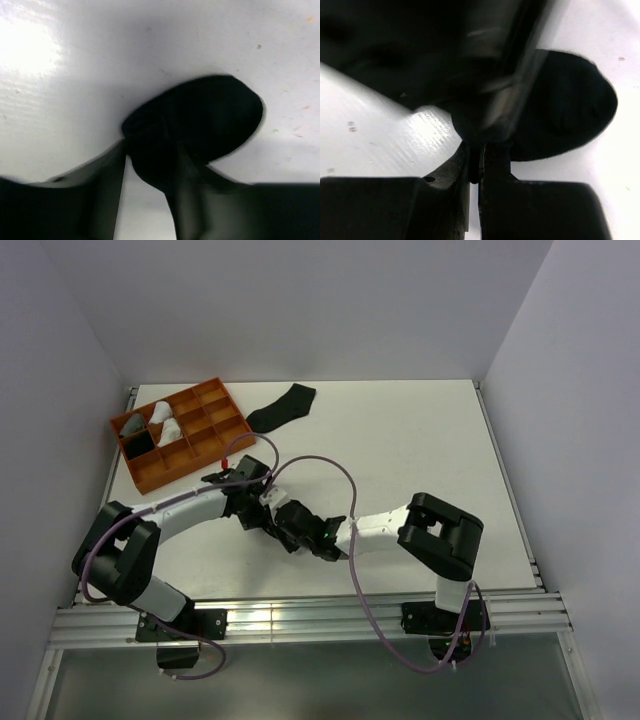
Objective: Roll the socks
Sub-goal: Roll the sock at the center of the board.
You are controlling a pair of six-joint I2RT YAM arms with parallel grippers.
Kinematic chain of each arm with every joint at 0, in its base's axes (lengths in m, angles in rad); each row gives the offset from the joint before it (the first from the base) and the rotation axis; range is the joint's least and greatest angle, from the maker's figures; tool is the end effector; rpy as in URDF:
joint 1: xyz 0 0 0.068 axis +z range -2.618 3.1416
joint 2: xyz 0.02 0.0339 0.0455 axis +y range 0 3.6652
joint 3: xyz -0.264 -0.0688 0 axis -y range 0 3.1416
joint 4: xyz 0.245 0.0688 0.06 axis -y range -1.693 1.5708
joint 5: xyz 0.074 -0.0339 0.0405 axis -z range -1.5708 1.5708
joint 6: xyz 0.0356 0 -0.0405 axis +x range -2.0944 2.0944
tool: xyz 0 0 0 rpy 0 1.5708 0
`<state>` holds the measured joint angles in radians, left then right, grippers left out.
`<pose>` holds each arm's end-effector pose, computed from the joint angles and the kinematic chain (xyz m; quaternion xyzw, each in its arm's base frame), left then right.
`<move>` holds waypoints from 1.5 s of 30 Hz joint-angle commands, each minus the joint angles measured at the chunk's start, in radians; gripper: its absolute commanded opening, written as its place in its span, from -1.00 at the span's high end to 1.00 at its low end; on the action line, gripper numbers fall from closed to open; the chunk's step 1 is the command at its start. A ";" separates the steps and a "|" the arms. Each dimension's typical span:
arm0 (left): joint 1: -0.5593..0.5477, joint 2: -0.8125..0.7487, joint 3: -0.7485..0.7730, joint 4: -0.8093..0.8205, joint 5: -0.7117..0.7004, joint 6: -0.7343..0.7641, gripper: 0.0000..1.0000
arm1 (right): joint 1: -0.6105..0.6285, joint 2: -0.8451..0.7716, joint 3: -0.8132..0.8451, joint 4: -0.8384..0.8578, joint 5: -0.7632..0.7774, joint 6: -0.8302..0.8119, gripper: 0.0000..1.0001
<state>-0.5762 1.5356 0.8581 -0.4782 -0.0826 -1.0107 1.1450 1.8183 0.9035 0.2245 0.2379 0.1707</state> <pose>0.2392 -0.1519 0.1703 -0.2190 0.9529 -0.1184 0.1732 0.1586 0.3293 0.1428 -0.3758 0.8174 0.1738 0.4005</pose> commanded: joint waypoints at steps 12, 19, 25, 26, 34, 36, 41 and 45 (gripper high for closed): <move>0.041 -0.300 -0.154 0.093 -0.029 -0.170 -0.54 | -0.251 0.076 0.086 -0.163 -0.753 0.184 1.00; 0.044 -0.474 -0.338 0.136 -0.048 -0.264 -0.45 | -0.300 0.174 0.147 -0.191 -0.942 0.274 1.00; 0.045 -0.591 -0.479 0.237 -0.032 -0.312 -0.41 | -0.327 0.202 0.205 -0.264 -0.976 0.306 1.00; 0.044 -0.597 -0.490 0.245 -0.032 -0.318 -0.40 | -0.329 0.205 0.218 -0.272 -0.979 0.309 1.00; 0.044 -0.562 -0.511 0.283 -0.055 -0.325 -0.30 | -0.330 0.234 0.255 -0.310 -0.989 0.335 1.00; 0.044 -0.548 -0.522 0.302 -0.049 -0.327 -0.29 | -0.330 0.237 0.258 -0.318 -0.990 0.337 1.00; 0.044 -0.490 -0.533 0.335 -0.025 -0.328 -0.08 | -0.332 0.237 0.250 -0.307 -0.994 0.365 1.00; 0.044 -0.390 -0.496 0.337 -0.016 -0.289 0.17 | -0.335 0.223 0.224 -0.269 -0.988 0.401 1.00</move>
<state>-0.5350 1.0828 0.3416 -0.1349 -0.1009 -1.3277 0.8135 2.0277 1.1454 -0.0212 -0.7609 0.5430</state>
